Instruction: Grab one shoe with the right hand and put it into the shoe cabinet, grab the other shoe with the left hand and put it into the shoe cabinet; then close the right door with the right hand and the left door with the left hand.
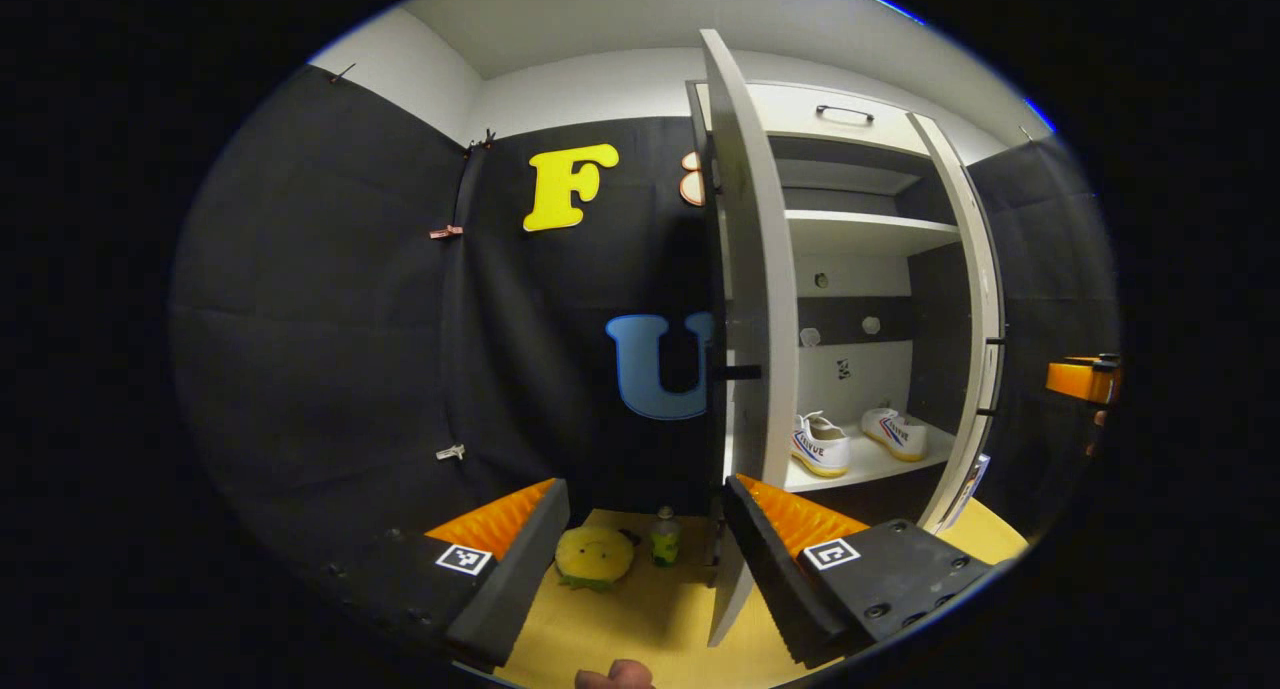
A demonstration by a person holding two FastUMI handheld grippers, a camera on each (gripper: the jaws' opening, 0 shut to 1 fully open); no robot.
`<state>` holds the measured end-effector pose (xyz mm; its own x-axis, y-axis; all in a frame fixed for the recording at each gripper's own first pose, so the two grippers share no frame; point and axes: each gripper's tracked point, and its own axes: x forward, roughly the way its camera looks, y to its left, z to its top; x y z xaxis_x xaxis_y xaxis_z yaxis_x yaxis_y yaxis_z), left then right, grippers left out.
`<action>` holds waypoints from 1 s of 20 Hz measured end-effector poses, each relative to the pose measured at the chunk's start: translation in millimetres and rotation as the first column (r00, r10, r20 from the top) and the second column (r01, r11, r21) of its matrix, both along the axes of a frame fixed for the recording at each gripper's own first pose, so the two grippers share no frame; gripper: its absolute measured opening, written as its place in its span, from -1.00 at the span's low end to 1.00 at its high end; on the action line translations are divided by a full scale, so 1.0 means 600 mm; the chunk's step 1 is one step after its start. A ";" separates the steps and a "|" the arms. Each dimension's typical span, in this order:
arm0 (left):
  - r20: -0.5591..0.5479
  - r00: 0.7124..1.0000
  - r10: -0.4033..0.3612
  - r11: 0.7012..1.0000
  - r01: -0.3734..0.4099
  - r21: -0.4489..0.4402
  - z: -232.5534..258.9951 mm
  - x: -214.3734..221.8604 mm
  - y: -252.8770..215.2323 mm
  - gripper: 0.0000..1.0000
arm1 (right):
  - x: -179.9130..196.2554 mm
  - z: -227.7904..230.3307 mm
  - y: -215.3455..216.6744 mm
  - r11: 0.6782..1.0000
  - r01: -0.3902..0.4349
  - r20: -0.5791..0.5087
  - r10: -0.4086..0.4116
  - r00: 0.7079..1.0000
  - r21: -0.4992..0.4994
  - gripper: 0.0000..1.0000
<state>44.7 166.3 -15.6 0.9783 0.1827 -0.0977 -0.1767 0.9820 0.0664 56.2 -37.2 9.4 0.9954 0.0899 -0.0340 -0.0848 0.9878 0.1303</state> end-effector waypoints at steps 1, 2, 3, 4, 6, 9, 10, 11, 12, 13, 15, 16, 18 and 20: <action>0.000 1.000 0.001 1.000 -0.001 0.008 0.000 0.012 0.008 0.94 | -0.008 0.003 -0.003 1.000 0.006 0.004 -0.006 1.000 0.002 0.95; -0.002 1.000 0.005 1.000 -0.005 0.021 -0.002 0.029 0.017 0.94 | -0.014 0.004 -0.006 1.000 0.013 0.004 -0.013 1.000 0.001 0.94; -0.005 1.000 0.012 0.999 -0.012 0.033 -0.004 0.043 0.028 0.94 | -0.019 0.003 -0.012 1.000 0.021 0.003 -0.021 1.000 -0.003 0.95; -0.008 1.000 0.019 0.999 -0.018 0.039 -0.009 0.055 0.037 0.94 | -0.025 0.001 -0.017 1.000 0.028 0.000 -0.028 1.000 -0.008 0.95; -0.025 0.999 0.025 0.999 -0.024 0.039 -0.021 0.078 0.049 0.94 | -0.036 -0.001 -0.032 0.999 0.047 -0.006 -0.047 0.999 -0.015 0.95; -0.040 0.999 0.017 0.999 -0.015 0.035 -0.034 0.094 0.050 0.94 | -0.043 -0.003 -0.055 0.997 0.075 -0.013 -0.075 0.997 -0.015 0.95; -0.038 0.999 0.013 0.999 -0.012 0.030 -0.035 0.095 0.045 0.92 | -0.044 -0.003 -0.063 0.996 0.084 -0.016 -0.084 0.996 -0.015 0.94; -0.032 0.999 0.014 0.999 -0.013 0.030 -0.034 0.096 0.044 0.87 | -0.045 -0.003 -0.071 0.996 0.092 -0.016 -0.093 0.996 -0.014 0.95; -0.025 1.000 0.014 0.999 -0.013 0.029 -0.035 0.097 0.043 0.85 | -0.045 -0.003 -0.078 0.995 0.098 -0.016 -0.098 0.995 -0.011 0.95; -0.021 1.000 0.006 1.000 -0.005 0.021 -0.034 0.099 0.040 0.85 | -0.044 -0.004 -0.083 0.995 0.103 -0.018 -0.103 0.995 -0.007 0.95; -0.028 1.000 -0.012 1.000 0.012 -0.008 -0.038 0.100 0.029 0.83 | -0.043 -0.006 -0.090 0.994 0.105 -0.023 -0.105 0.994 0.000 0.95; -0.032 0.999 -0.019 1.000 0.018 -0.023 -0.039 0.099 0.016 0.82 | -0.044 -0.007 -0.093 0.994 0.105 -0.025 -0.105 0.994 0.002 0.95; -0.031 0.999 -0.014 1.000 0.013 -0.029 -0.039 0.095 0.005 0.82 | -0.041 -0.010 -0.099 0.995 0.102 -0.028 -0.101 0.994 0.004 0.95; -0.027 1.000 -0.001 1.000 0.000 -0.022 -0.039 0.092 -0.009 0.82 | -0.040 -0.011 -0.106 0.995 0.096 -0.031 -0.096 0.995 0.009 0.95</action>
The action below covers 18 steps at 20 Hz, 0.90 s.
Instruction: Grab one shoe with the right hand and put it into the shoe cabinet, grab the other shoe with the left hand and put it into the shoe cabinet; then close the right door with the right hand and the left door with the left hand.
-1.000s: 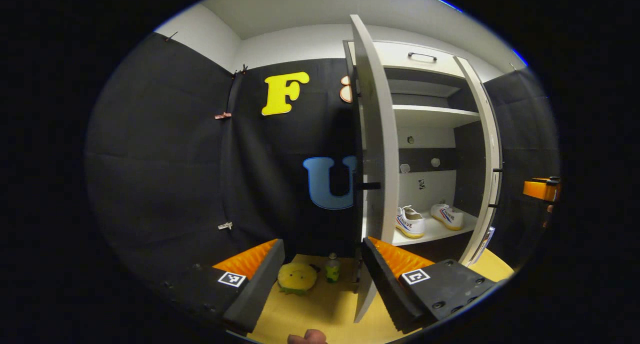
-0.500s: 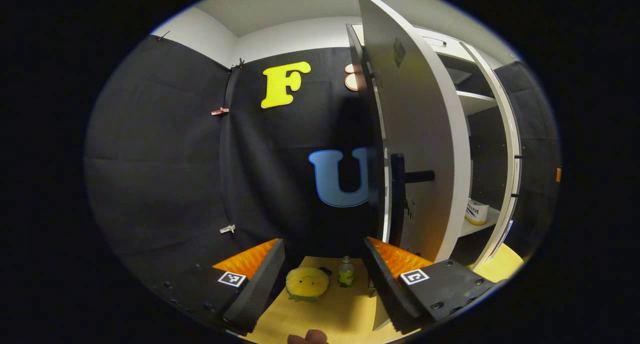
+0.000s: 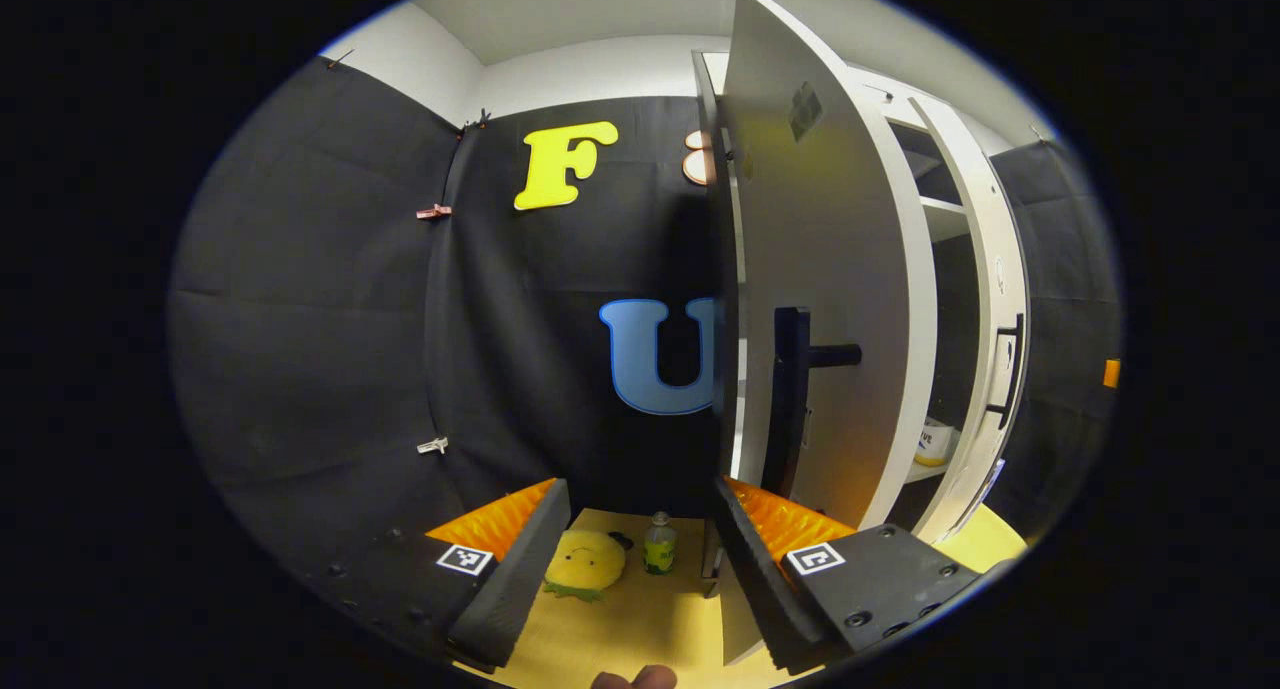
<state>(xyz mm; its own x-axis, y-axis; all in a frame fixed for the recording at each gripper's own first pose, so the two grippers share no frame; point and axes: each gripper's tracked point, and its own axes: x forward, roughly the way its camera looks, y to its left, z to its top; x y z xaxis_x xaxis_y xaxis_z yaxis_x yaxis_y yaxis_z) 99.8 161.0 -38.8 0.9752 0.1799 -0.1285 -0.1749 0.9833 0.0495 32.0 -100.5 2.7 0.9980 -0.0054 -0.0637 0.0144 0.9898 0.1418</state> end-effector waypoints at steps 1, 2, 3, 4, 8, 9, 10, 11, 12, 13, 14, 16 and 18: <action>-0.001 1.000 0.000 1.000 0.000 -0.008 -0.001 -0.001 -0.010 0.82 | 0.002 -0.002 -0.005 1.000 -0.001 -0.002 0.001 1.000 0.001 0.95; -0.002 1.000 -0.008 1.000 0.008 -0.020 -0.003 -0.002 -0.023 0.82 | 0.002 -0.003 -0.011 1.000 -0.003 -0.005 0.003 1.000 0.001 0.95; -0.004 1.000 -0.020 0.999 0.020 -0.031 -0.003 -0.001 -0.038 0.82 | 0.004 -0.005 -0.018 1.000 -0.002 -0.007 0.002 1.000 0.002 0.95; -0.006 1.000 -0.031 0.999 0.031 -0.031 -0.004 0.002 -0.053 0.82 | 0.006 -0.005 -0.026 1.000 -0.001 -0.007 0.001 1.000 0.006 0.94; 0.005 0.998 -0.064 0.998 0.064 -0.009 -0.002 0.017 -0.116 0.82 | 0.001 -0.008 -0.051 1.000 -0.001 -0.014 0.002 1.000 0.027 0.95; 0.007 0.997 -0.075 0.997 0.075 -0.020 -0.002 0.022 -0.135 0.82 | 0.000 -0.009 -0.052 0.999 -0.009 -0.015 0.010 1.000 0.037 0.95; 0.007 0.996 -0.085 0.996 0.085 -0.032 -0.006 0.027 -0.154 0.82 | -0.001 -0.012 -0.051 0.999 -0.018 -0.020 0.019 1.000 0.045 0.95; 0.008 0.996 -0.089 0.995 0.089 -0.043 -0.005 0.033 -0.172 0.82 | -0.002 -0.015 -0.051 0.998 -0.027 -0.026 0.028 0.999 0.048 0.95; 0.010 0.995 -0.096 0.994 0.097 -0.053 -0.006 0.038 -0.189 0.82 | -0.003 -0.017 -0.051 0.998 -0.037 -0.029 0.038 0.999 0.045 0.95; 0.014 0.994 -0.110 0.992 0.110 -0.064 -0.006 0.043 -0.209 0.84 | -0.004 -0.018 -0.050 0.998 -0.045 -0.030 0.046 0.998 0.039 0.95; 0.019 0.992 -0.129 0.989 0.130 -0.077 -0.003 0.049 -0.232 0.84 | -0.005 -0.018 -0.050 0.998 -0.051 -0.031 0.052 0.998 0.033 0.95; 0.023 0.988 -0.154 0.985 0.155 -0.076 -0.001 0.054 -0.268 0.86 | -0.005 -0.018 -0.051 0.998 -0.064 -0.030 0.064 0.997 0.026 0.96; 0.019 0.986 -0.164 0.985 0.165 -0.059 -0.002 0.049 -0.291 0.86 | -0.006 -0.016 -0.051 0.997 -0.073 -0.027 0.073 0.997 0.027 0.95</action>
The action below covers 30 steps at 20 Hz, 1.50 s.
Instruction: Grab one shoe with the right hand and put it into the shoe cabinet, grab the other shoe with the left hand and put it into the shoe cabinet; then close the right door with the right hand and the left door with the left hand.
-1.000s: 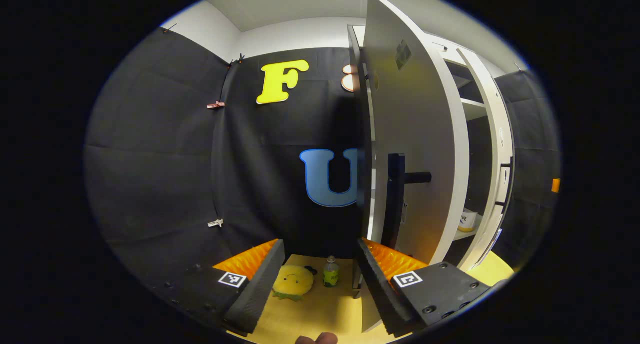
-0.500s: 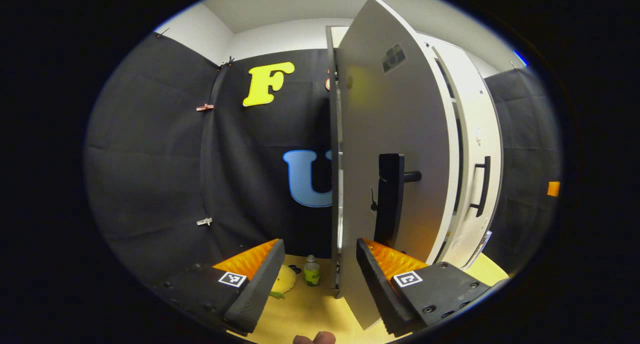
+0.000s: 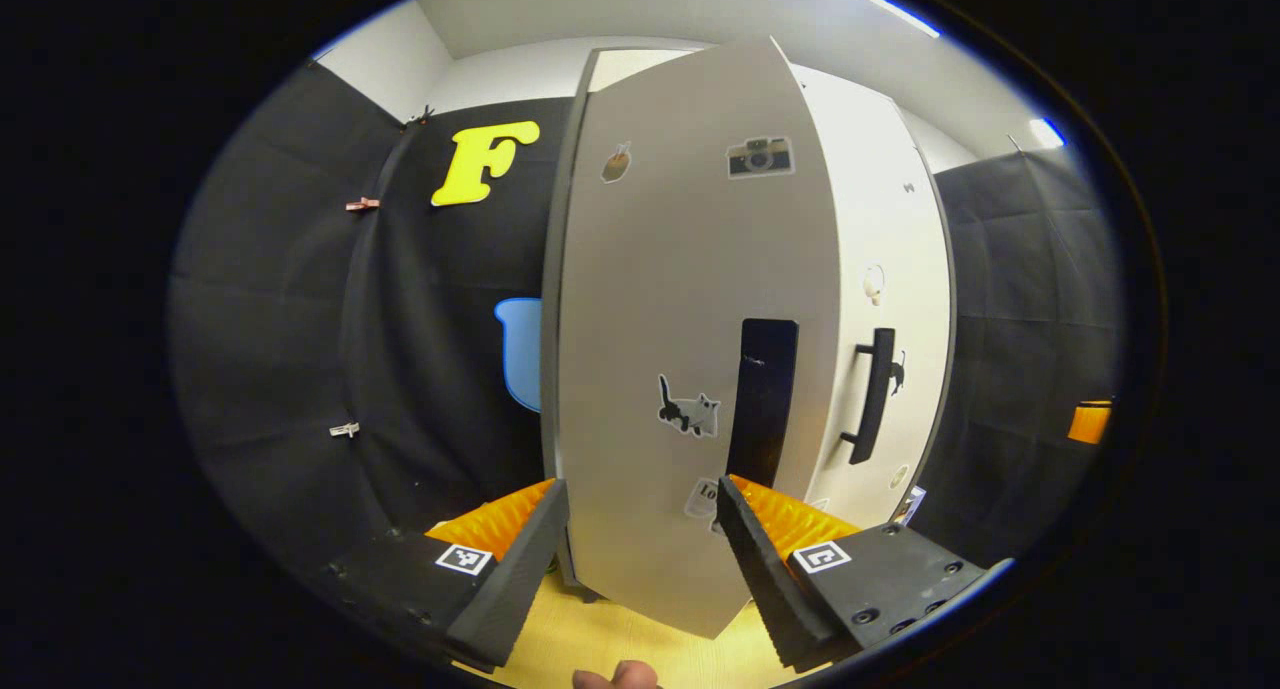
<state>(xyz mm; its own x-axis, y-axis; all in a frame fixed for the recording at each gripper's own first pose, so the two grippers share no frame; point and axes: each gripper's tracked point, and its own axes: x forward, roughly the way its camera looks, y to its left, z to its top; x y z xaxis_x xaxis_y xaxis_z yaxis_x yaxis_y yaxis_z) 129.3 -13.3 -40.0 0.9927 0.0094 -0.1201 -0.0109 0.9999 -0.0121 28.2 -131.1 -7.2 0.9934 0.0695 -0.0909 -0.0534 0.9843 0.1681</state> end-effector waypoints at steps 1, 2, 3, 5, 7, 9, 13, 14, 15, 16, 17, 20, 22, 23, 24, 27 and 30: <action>0.000 1.000 -0.004 1.000 0.004 0.002 0.001 -0.003 -0.010 0.89 | 0.002 0.000 -0.002 1.000 -0.004 0.000 0.004 1.000 0.001 0.95; 0.002 1.000 -0.008 1.000 0.008 -0.002 0.001 -0.007 -0.021 0.87 | 0.004 0.000 -0.002 1.000 -0.009 0.000 0.009 1.000 0.001 0.95; 0.003 1.000 -0.018 1.000 0.018 -0.008 0.002 -0.011 -0.032 0.87 | 0.006 0.000 -0.003 1.000 -0.011 0.001 0.011 1.000 -0.002 0.95; 0.001 1.000 -0.025 1.000 0.025 -0.004 0.004 -0.018 -0.043 0.89 | 0.010 0.000 -0.002 1.000 -0.016 0.005 0.016 1.000 -0.011 0.95; 0.003 1.000 -0.030 1.000 0.030 0.007 0.010 -0.026 -0.052 0.87 | 0.012 0.003 0.003 1.000 -0.022 0.011 0.022 1.000 -0.021 0.95; 0.009 0.999 -0.037 0.999 0.037 0.017 0.017 -0.031 -0.058 0.87 | 0.013 0.006 0.011 0.999 -0.029 0.016 0.029 0.999 -0.026 0.96; 0.019 0.999 -0.051 0.998 0.050 0.024 0.029 -0.050 -0.066 0.89 | 0.010 0.015 0.029 0.999 -0.040 0.035 0.041 0.999 -0.035 0.95; 0.020 0.998 -0.054 0.998 0.053 0.023 0.028 -0.056 -0.068 0.89 | 0.009 0.018 0.034 0.998 -0.042 0.039 0.044 0.998 -0.038 0.96; 0.020 0.998 -0.056 0.998 0.056 0.024 0.031 -0.062 -0.068 0.87 | 0.008 0.019 0.039 0.998 -0.046 0.044 0.048 0.998 -0.041 0.96; 0.021 0.998 -0.058 0.998 0.058 0.026 0.031 -0.068 -0.069 0.87 | 0.006 0.020 0.045 0.998 -0.051 0.046 0.053 0.998 -0.040 0.95; 0.021 0.998 -0.061 0.998 0.060 0.030 0.033 -0.074 -0.070 0.89 | 0.006 0.021 0.051 0.998 -0.057 0.049 0.059 0.997 -0.037 0.95; 0.025 0.998 -0.063 0.997 0.062 0.044 0.036 -0.086 -0.069 0.87 | -0.001 0.027 0.064 0.997 -0.063 0.057 0.066 0.996 -0.040 0.95; 0.025 0.997 -0.071 0.997 0.070 0.043 0.036 -0.093 -0.072 0.87 | -0.004 0.029 0.069 0.997 -0.066 0.061 0.068 0.996 -0.038 0.95; 0.023 0.997 -0.075 0.997 0.074 0.039 0.035 -0.097 -0.073 0.87 | -0.005 0.028 0.071 0.997 -0.067 0.061 0.069 0.996 -0.036 0.95; 0.021 0.997 -0.076 0.997 0.075 0.035 0.033 -0.099 -0.073 0.87 | -0.007 0.029 0.072 0.997 -0.067 0.061 0.069 0.996 -0.036 0.95; 0.023 0.997 -0.073 0.997 0.073 0.032 0.035 -0.109 -0.074 0.87 | -0.012 0.029 0.073 0.997 -0.066 0.062 0.068 0.996 -0.040 0.95; 0.026 0.997 -0.066 0.997 0.065 0.041 0.036 -0.114 -0.074 0.89 | -0.015 0.029 0.073 0.997 -0.064 0.061 0.066 0.996 -0.037 0.96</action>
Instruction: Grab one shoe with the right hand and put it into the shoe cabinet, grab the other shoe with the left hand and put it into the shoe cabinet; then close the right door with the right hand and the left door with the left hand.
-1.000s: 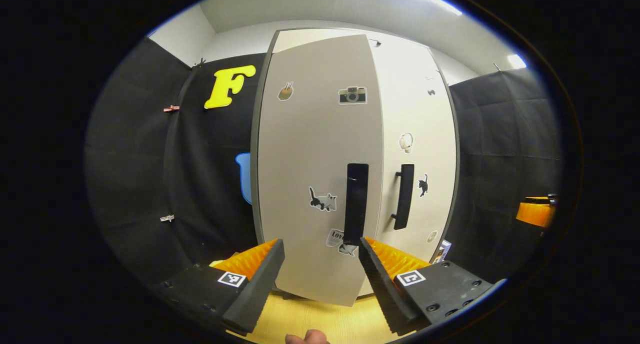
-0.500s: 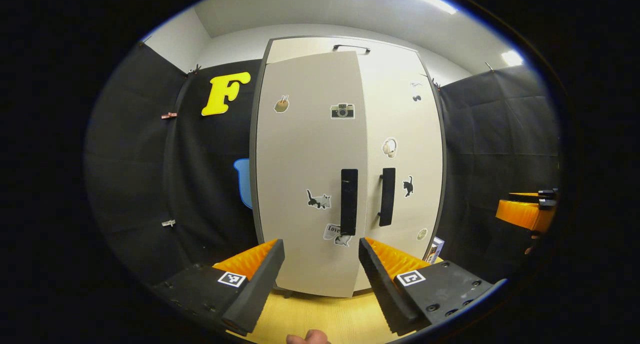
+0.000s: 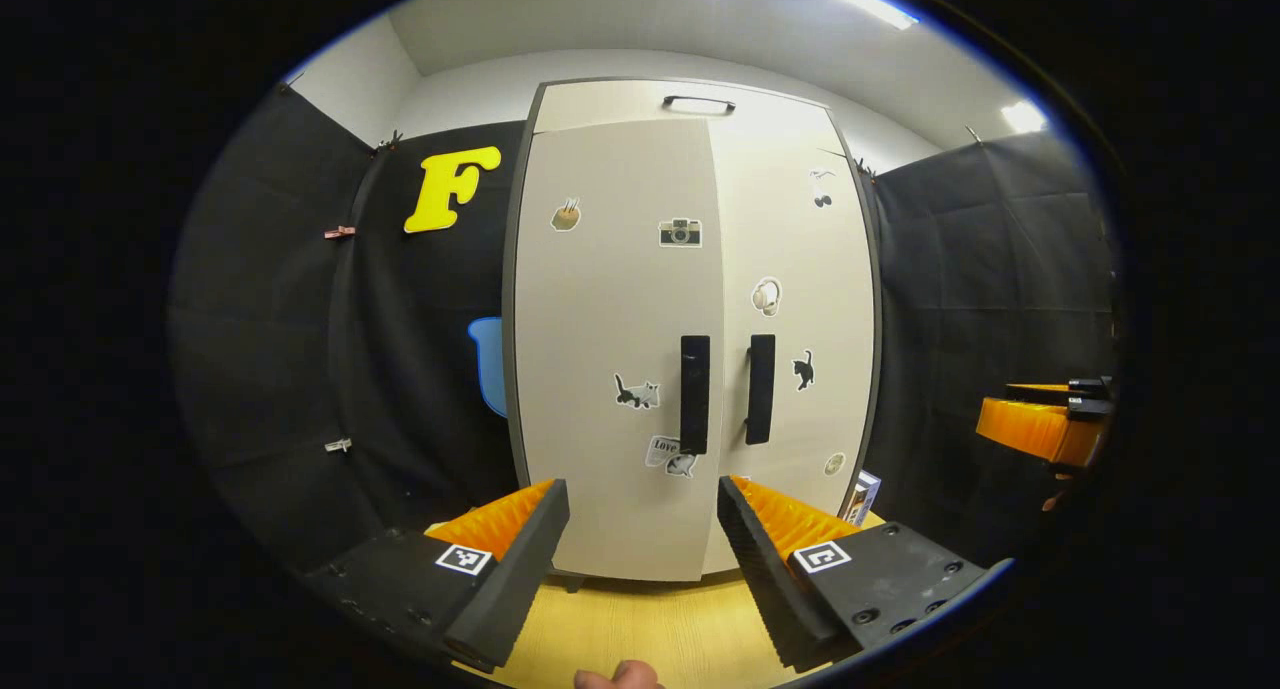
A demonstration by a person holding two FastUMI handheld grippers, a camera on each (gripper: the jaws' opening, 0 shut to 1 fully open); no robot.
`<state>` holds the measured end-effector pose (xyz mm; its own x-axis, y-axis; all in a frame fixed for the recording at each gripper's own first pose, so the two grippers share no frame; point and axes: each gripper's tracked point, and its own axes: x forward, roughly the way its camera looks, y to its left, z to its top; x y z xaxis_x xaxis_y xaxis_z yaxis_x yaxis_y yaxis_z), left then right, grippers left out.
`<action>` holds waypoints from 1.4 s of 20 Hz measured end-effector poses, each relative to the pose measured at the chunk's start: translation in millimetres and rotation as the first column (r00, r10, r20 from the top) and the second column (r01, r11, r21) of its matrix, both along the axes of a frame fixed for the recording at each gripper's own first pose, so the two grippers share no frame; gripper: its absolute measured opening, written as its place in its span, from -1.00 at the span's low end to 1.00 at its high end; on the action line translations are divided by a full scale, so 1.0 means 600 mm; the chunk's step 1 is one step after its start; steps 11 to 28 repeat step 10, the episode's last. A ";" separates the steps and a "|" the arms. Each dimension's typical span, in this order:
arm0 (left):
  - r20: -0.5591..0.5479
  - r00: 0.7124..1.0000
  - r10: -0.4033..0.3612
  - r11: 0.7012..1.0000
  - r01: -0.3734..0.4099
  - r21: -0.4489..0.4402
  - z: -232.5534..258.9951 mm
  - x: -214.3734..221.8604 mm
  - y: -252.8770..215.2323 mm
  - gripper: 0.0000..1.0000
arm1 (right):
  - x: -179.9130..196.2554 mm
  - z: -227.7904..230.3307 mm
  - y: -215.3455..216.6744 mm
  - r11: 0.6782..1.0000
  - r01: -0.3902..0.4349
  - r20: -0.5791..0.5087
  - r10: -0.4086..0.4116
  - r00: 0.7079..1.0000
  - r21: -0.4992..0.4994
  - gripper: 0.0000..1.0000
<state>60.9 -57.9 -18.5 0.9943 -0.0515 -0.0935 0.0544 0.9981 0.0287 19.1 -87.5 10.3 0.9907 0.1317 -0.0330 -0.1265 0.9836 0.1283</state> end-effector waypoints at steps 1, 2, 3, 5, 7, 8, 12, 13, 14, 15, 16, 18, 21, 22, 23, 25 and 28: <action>0.003 1.000 0.000 1.000 0.000 0.001 0.002 -0.001 0.000 0.89 | 0.000 0.001 0.001 1.000 0.000 0.000 0.000 1.000 0.001 0.96; 0.004 1.000 -0.001 1.000 0.001 0.003 0.003 0.000 -0.002 0.87 | -0.002 0.002 0.001 1.000 0.000 0.002 0.000 1.000 0.000 0.95; 0.004 1.000 -0.002 1.000 0.002 0.004 0.002 -0.001 -0.003 0.87 | -0.004 0.003 0.001 1.000 0.000 0.002 0.000 1.000 -0.001 0.94; 0.003 1.000 -0.003 1.000 0.003 0.005 0.003 -0.001 -0.004 0.89 | -0.002 0.004 0.000 1.000 -0.002 0.003 0.002 1.000 0.000 0.94; 0.003 1.000 -0.001 1.000 0.001 0.007 0.003 -0.002 -0.004 0.87 | -0.004 0.003 0.001 1.000 -0.004 0.001 0.004 1.000 0.001 0.95; 0.002 1.000 0.001 1.000 -0.001 0.008 0.001 -0.003 -0.006 0.89 | -0.006 0.003 0.001 1.000 -0.004 0.001 0.004 1.000 0.000 0.95; 0.003 1.000 0.003 1.000 -0.003 0.008 0.001 -0.003 -0.006 0.87 | -0.006 0.004 0.000 1.000 -0.003 0.000 0.003 1.000 -0.001 0.95; 0.003 1.000 0.003 1.000 -0.003 0.008 0.001 -0.003 -0.006 0.87 | -0.006 0.004 0.000 1.000 -0.003 0.000 0.003 1.000 -0.001 0.95; 0.003 1.000 0.003 1.000 -0.003 0.008 0.001 -0.003 -0.006 0.87 | -0.006 0.004 0.000 1.000 -0.003 0.000 0.003 1.000 -0.001 0.95; 0.003 1.000 0.003 1.000 -0.003 0.008 0.001 -0.003 -0.006 0.87 | -0.006 0.004 0.000 1.000 -0.003 0.000 0.003 1.000 -0.001 0.95; 0.003 1.000 0.003 1.000 -0.003 0.008 0.001 -0.003 -0.006 0.87 | -0.006 0.004 0.000 1.000 -0.003 0.000 0.003 1.000 -0.001 0.95; 0.003 1.000 0.003 1.000 -0.003 0.008 0.001 -0.003 -0.006 0.87 | -0.006 0.004 0.000 1.000 -0.003 0.000 0.003 1.000 -0.001 0.95; 0.003 1.000 0.003 1.000 -0.003 0.008 0.001 -0.003 -0.006 0.87 | -0.006 0.004 0.000 1.000 -0.003 0.000 0.003 1.000 -0.001 0.95; 0.003 1.000 0.003 1.000 -0.003 0.008 0.001 -0.003 -0.006 0.87 | -0.006 0.004 0.000 1.000 -0.003 0.000 0.003 1.000 -0.001 0.95; 0.003 1.000 0.003 1.000 -0.003 0.008 0.001 -0.003 -0.006 0.87 | -0.006 0.004 0.000 1.000 -0.003 0.000 0.003 1.000 -0.001 0.95; 0.003 1.000 0.003 1.000 -0.003 0.008 0.001 -0.003 -0.006 0.87 | -0.006 0.004 0.000 1.000 -0.003 0.000 0.003 1.000 -0.001 0.95; 0.003 1.000 0.003 1.000 -0.003 0.008 0.001 -0.003 -0.006 0.87 | -0.006 0.004 0.000 1.000 -0.003 0.000 0.003 1.000 -0.001 0.95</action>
